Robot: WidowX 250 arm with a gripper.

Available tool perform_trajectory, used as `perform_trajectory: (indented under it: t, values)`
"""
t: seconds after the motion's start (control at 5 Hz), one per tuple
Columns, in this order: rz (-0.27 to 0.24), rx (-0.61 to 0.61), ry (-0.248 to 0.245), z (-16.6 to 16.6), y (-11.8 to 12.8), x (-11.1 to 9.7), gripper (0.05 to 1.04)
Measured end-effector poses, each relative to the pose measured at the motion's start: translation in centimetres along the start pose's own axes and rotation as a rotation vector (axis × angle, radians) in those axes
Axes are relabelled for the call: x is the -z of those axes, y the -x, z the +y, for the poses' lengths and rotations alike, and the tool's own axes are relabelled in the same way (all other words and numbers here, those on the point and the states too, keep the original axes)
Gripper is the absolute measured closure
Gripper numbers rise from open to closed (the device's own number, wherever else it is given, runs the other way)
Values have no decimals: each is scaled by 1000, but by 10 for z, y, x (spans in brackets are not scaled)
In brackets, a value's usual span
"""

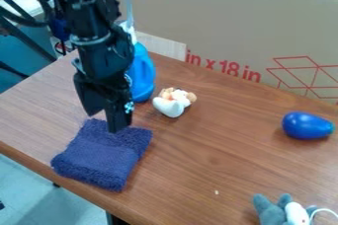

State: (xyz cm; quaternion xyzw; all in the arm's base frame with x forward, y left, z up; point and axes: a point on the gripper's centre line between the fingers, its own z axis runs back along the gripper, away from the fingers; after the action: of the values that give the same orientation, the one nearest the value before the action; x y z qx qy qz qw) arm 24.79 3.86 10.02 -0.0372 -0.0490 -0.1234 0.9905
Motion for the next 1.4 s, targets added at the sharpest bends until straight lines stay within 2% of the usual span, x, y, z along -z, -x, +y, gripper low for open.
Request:
perform_trajectory:
  t: [0.2, 0.4, 0.6, 1.0, 1.4]
  values:
    - [-23, -172, -16, 2, 7, 16, 81]
    - [-50, -224, -15, 7, 6, 21, 81]
    - [-8, -228, 2, 5, 6, 35, 81]
    - [95, -229, -3, 13, 13, 64, 81]
    - [134, -253, -24, 30, 3, 72, 81]
